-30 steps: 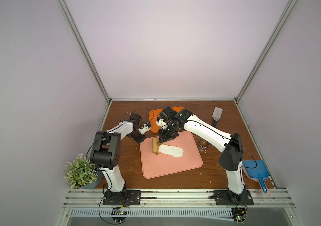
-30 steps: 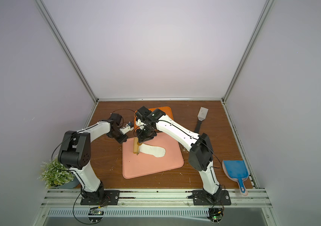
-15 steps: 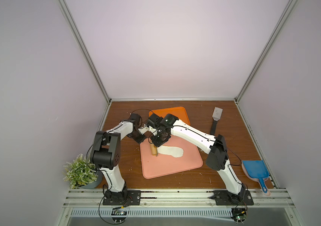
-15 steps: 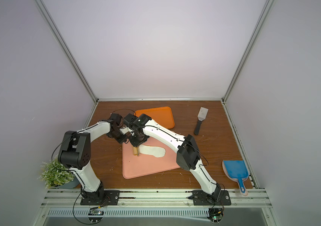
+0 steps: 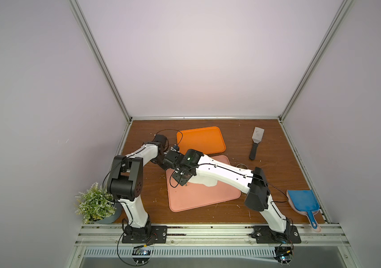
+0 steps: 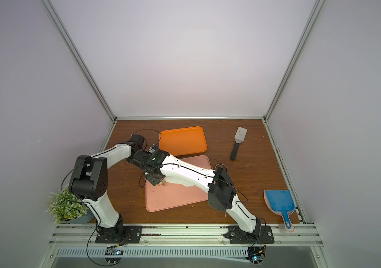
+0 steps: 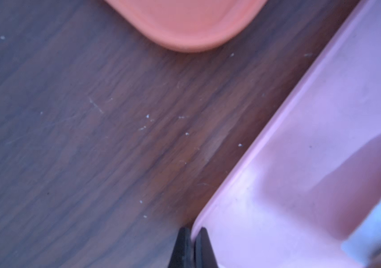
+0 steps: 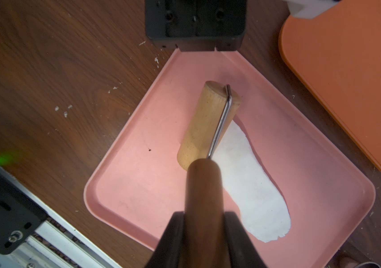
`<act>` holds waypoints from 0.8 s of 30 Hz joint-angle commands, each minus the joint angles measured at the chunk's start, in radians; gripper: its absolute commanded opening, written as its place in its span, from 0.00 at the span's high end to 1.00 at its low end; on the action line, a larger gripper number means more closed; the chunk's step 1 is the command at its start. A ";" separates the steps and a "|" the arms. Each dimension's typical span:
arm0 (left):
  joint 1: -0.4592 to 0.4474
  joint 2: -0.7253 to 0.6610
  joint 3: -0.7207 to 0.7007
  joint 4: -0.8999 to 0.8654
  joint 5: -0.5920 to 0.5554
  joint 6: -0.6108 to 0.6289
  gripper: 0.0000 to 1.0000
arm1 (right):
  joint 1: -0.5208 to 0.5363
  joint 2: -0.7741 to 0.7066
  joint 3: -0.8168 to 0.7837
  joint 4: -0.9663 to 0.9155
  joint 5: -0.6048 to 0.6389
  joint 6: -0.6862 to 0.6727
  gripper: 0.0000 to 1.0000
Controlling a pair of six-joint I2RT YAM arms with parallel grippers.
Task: Roll out the dumpling wrappers from the dough
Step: Flatten out the dough on the work surface.
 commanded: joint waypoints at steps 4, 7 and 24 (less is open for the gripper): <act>-0.011 0.155 -0.079 0.074 -0.025 -0.016 1.00 | 0.010 -0.152 -0.136 0.102 -0.027 -0.037 1.00; -0.012 0.156 -0.077 0.073 -0.026 -0.017 1.00 | 0.011 -0.253 -0.227 0.187 -0.041 -0.033 1.00; -0.012 0.156 -0.078 0.072 -0.025 -0.017 1.00 | -0.042 -0.541 -0.502 0.436 -0.148 0.058 1.00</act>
